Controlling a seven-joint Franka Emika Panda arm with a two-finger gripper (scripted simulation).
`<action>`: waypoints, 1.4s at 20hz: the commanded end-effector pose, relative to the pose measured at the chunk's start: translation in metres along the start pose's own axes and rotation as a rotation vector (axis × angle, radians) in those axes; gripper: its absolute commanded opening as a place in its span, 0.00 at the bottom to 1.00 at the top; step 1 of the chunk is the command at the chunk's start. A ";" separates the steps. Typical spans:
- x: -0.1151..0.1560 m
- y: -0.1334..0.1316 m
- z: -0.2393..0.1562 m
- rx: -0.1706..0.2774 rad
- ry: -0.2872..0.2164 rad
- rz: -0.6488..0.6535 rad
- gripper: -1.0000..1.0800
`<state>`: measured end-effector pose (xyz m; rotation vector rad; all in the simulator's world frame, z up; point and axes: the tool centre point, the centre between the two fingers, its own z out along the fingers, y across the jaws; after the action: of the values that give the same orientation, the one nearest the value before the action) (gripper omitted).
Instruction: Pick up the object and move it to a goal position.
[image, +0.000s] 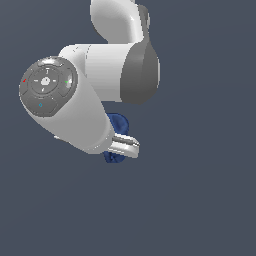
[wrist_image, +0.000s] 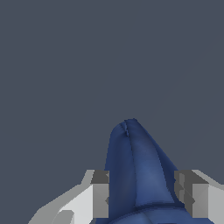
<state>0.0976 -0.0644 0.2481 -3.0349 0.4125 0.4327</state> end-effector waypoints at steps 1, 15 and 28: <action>0.005 0.002 0.005 0.002 -0.012 0.013 0.62; 0.016 0.009 0.023 0.006 -0.051 0.050 0.62; 0.016 0.010 0.027 0.007 -0.052 0.052 0.62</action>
<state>0.1032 -0.0758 0.2186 -3.0050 0.4895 0.5111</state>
